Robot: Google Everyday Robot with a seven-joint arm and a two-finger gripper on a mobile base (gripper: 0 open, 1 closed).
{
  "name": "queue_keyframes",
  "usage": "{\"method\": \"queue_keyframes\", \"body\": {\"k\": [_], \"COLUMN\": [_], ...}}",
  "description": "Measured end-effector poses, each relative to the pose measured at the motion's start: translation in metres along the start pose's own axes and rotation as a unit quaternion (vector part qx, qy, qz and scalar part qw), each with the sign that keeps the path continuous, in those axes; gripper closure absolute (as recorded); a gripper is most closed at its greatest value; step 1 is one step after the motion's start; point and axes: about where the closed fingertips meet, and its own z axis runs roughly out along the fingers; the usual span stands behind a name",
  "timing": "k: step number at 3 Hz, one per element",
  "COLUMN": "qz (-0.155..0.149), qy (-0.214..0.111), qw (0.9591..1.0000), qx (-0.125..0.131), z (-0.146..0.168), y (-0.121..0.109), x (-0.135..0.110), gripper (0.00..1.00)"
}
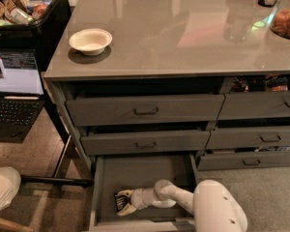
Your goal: Pick rxbar chocolate from bottom drawer and place on counter
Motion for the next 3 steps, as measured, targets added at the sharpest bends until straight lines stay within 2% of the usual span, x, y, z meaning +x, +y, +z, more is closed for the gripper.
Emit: {"method": "queue_keyframes", "body": {"k": [1, 3], "qz": [-0.014, -0.043], "qy": [-0.008, -0.007], "qw": [0.9999, 0.9991], "qx": [0.004, -0.001], "z": [-0.012, -0.061], "y": [0.001, 0.001], "x": [-0.009, -0.035], "gripper": [1.0, 1.0]}}
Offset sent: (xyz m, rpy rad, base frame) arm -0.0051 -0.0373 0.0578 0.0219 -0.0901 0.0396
